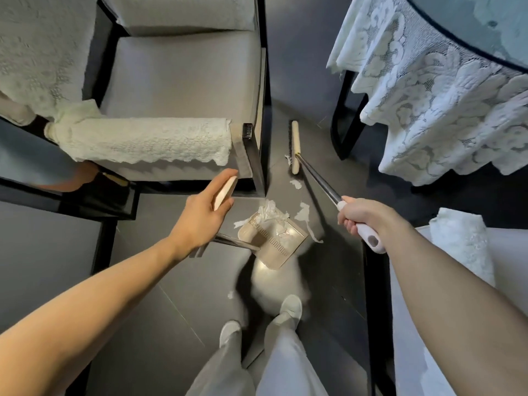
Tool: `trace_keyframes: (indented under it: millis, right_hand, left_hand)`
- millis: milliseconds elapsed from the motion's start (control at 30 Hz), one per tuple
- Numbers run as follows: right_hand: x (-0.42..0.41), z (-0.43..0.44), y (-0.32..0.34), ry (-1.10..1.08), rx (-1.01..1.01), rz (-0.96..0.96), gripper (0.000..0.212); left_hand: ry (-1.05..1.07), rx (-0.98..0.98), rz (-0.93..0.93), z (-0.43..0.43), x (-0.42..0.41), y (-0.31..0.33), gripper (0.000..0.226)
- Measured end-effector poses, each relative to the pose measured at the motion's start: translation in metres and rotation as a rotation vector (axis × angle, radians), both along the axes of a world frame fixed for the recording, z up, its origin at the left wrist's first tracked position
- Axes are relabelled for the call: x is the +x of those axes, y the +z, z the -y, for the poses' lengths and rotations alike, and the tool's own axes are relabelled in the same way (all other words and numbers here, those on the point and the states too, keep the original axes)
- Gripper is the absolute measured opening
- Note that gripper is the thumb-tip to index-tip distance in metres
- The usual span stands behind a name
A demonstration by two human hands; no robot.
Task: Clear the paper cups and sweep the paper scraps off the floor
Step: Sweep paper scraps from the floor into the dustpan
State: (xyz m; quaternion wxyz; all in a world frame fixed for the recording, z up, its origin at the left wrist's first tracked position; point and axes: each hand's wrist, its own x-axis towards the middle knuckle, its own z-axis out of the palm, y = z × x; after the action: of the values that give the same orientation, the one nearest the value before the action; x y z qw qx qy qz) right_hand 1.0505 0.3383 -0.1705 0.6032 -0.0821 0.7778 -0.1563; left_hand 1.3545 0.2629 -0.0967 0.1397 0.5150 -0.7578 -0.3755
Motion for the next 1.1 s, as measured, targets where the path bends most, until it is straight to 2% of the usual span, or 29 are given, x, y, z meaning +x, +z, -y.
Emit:
trace_keyframes:
  millis: [233,433,633,933,1100]
  right_hand:
    - [0.038,-0.043,0.017,0.102,0.174,0.06,0.067]
    - [0.068,-0.101,0.064,0.076,0.166,0.059,0.069]
    - [0.069,-0.131,0.103,0.066,0.103,-0.034,0.072]
    - [0.031,-0.162,0.095,-0.06,0.052,-0.171,0.076]
    - [0.004,-0.158,0.066,-0.111,0.071,-0.16,0.064]
  left_hand:
    - [-0.038,-0.003,0.013,-0.001,0.011,-0.001,0.051]
    - [-0.083,-0.008,-0.019,-0.009,0.041,0.005,0.05]
    - [-0.104,-0.026,-0.039,-0.019,0.058,0.016,0.05]
    - [-0.153,-0.057,-0.015,-0.031,0.028,0.024,0.051]
    - [-0.146,-0.084,0.003,-0.032,0.003,0.023,0.052]
